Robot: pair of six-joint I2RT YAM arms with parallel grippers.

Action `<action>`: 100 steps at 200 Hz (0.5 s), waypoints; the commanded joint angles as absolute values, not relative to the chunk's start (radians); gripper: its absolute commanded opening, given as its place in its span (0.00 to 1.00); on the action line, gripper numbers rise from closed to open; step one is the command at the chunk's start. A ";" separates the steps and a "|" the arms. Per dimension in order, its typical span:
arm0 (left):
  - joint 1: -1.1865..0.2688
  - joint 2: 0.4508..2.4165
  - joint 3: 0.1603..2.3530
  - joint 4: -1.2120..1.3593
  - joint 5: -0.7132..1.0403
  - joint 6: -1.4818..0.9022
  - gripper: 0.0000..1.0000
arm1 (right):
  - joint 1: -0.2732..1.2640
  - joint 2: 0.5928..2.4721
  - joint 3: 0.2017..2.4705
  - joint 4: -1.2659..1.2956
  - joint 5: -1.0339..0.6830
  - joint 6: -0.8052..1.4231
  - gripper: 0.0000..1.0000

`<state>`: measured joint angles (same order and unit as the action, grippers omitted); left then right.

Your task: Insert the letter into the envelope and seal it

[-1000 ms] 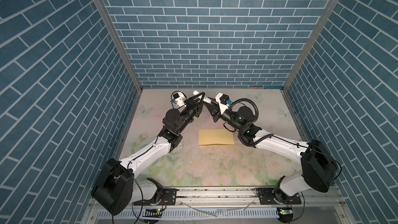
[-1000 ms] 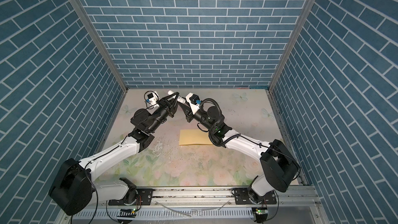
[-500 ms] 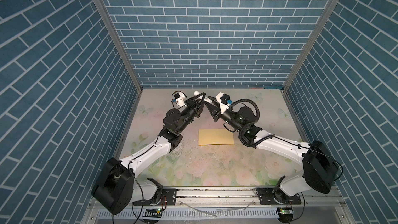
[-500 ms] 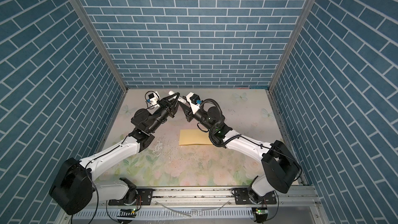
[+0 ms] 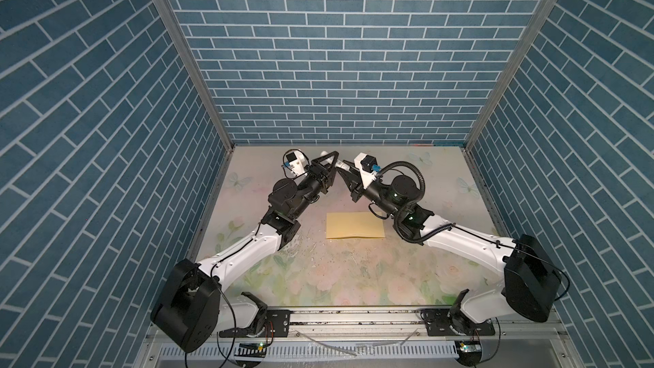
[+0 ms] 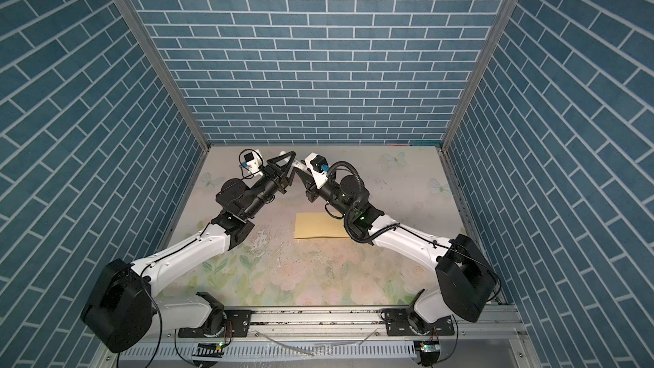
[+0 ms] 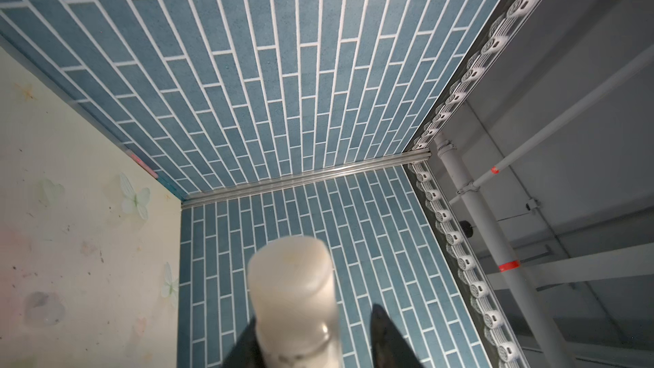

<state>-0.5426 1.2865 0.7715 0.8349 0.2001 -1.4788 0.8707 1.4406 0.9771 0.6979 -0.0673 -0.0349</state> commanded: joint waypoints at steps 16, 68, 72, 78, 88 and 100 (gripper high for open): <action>-0.489 1.209 0.768 0.696 0.250 -1.233 0.72 | 0.873 1.324 1.049 0.425 0.028 -0.110 0.00; -0.481 1.041 0.881 0.271 0.331 -0.486 0.89 | 0.833 1.227 1.142 -0.028 0.019 -0.032 0.00; -0.482 1.029 0.887 0.243 0.337 -0.427 0.90 | 0.825 1.224 1.151 -0.060 0.005 -0.020 0.00; -0.485 1.015 0.891 0.208 0.345 -0.345 0.90 | 0.812 1.219 1.164 -0.110 -0.014 0.002 0.00; -0.491 0.995 0.888 0.170 0.354 -0.237 0.90 | 0.786 1.212 1.183 -0.171 -0.064 0.040 0.00; -0.497 0.973 0.872 0.151 0.362 -0.131 0.90 | 0.754 1.212 1.207 -0.236 -0.138 0.082 0.00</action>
<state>-0.4858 1.0103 0.8745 0.3183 0.3122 -0.5373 0.8051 1.2354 1.1248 -0.0036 -0.0219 -0.0181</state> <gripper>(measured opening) 0.896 0.249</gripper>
